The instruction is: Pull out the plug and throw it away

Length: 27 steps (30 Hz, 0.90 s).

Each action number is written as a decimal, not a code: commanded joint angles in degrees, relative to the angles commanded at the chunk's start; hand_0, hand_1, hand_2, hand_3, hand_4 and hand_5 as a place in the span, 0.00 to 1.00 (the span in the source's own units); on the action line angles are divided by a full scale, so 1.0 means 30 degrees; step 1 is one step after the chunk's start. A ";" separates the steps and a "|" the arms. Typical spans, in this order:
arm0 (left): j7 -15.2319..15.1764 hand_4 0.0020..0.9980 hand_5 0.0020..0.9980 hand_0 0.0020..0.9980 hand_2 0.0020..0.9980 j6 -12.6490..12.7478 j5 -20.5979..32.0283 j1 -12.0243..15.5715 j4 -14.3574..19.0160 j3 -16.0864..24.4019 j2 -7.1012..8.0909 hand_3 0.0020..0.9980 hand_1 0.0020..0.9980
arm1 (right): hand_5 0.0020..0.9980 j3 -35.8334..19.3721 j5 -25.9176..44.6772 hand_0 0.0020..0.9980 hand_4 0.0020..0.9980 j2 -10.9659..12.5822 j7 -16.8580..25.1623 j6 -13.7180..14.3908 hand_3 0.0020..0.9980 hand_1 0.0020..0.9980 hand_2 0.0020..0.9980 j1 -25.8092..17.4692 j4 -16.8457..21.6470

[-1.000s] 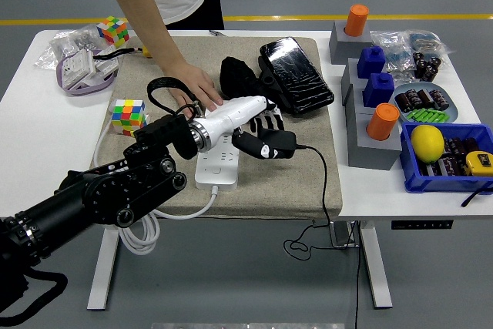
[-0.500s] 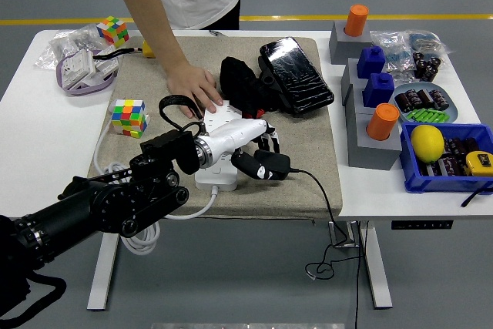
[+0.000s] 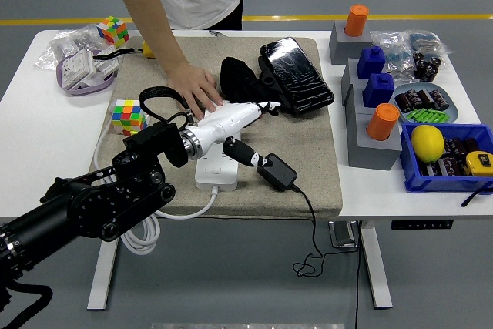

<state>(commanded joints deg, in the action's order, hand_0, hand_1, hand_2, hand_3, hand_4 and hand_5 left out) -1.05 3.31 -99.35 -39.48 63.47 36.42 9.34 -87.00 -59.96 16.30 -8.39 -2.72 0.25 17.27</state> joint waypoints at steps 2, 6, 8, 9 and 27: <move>0.0224 0.99 0.20 0.64 0.75 -0.0207 0.0038 0.0611 0.1020 0.0590 0.0602 0.87 0.74 | 0.46 -0.0081 -0.0049 0.57 0.96 0.0005 -0.0015 -0.0022 0.56 0.64 0.67 -0.0012 -0.0018; 0.0948 0.80 0.09 0.31 0.39 -0.0969 -0.0046 0.1903 0.3093 0.1585 0.1908 0.91 0.39 | 0.46 -0.0145 -0.0075 0.57 0.96 0.0007 -0.0015 -0.0066 0.56 0.65 0.67 -0.0035 -0.0018; 0.1292 0.80 0.09 0.31 0.39 -0.1340 -0.0467 0.2761 0.4156 0.2125 0.2619 0.91 0.39 | 0.46 -0.0138 -0.0068 0.57 0.96 0.0001 -0.0005 -0.0073 0.56 0.65 0.67 -0.0056 0.0002; 0.1360 0.80 0.09 0.31 0.39 -0.1410 -0.0614 0.2978 0.4447 0.2224 0.2766 0.91 0.39 | 0.46 -0.0132 -0.0064 0.57 0.96 0.0001 -0.0001 -0.0075 0.56 0.65 0.67 -0.0060 0.0008; 0.3734 0.37 0.00 0.12 0.11 -0.4651 -0.2512 0.5679 0.6105 0.3669 0.4035 0.82 0.08 | 0.45 -0.0342 -0.0092 0.57 0.96 -0.0055 -0.0040 -0.0051 0.56 0.65 0.67 -0.0227 0.0060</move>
<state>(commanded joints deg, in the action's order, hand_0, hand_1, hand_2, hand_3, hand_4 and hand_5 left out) 10.15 -10.64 -106.89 -22.44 81.79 47.42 21.45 -88.02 -60.23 16.13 -8.51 -2.87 -0.43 17.45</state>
